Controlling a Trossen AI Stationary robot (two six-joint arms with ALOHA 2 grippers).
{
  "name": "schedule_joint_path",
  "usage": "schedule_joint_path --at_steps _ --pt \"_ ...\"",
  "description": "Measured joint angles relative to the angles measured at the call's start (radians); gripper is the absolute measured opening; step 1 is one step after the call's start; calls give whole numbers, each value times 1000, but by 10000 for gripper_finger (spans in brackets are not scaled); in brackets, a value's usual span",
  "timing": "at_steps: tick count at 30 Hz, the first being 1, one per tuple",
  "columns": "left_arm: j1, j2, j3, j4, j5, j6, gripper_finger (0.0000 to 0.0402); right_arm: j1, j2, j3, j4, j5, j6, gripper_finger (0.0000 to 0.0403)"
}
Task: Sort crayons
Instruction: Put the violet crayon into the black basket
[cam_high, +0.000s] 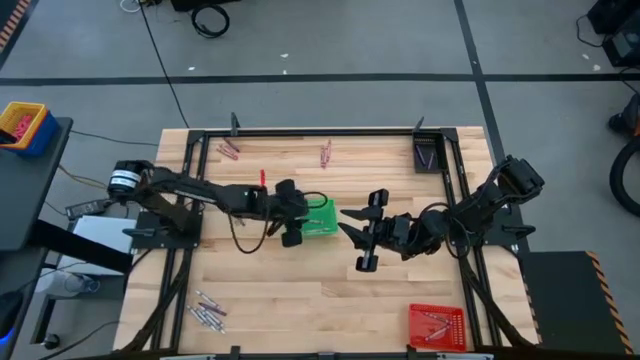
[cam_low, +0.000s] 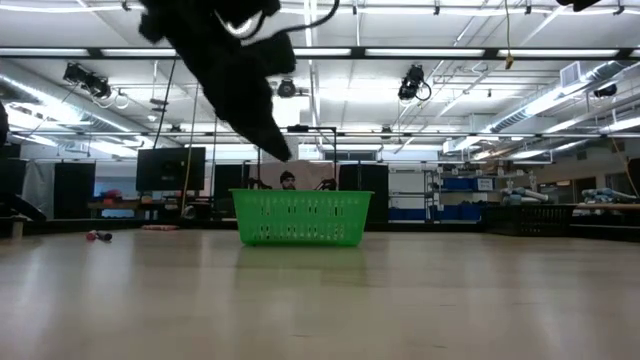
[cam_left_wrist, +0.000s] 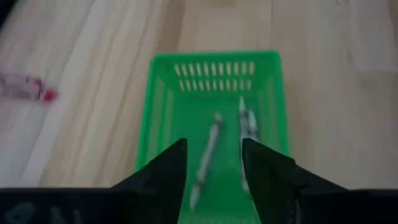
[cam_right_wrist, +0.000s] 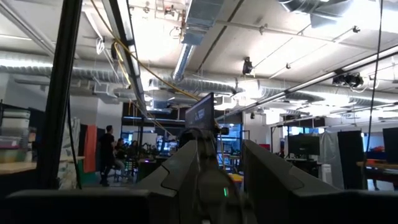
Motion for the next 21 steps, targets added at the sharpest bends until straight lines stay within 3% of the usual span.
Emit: schedule_joint_path --at_steps 7,11,13,17,21 --pt "-161 -168 58 -637 3 -120 176 0 0 0 -3 25 -3 130" --pt "-234 -244 14 -881 -15 -254 176 0 0 0 -3 26 -1 130" --pt "-254 -272 -29 -890 -29 -250 176 0 0 0 -2 24 0 130" --pt "-270 -276 -143 -779 -31 -96 176 0 0 0 1 23 5 130" --pt "-224 -207 -192 -717 13 24 176 0 0 0 4 23 4 130"
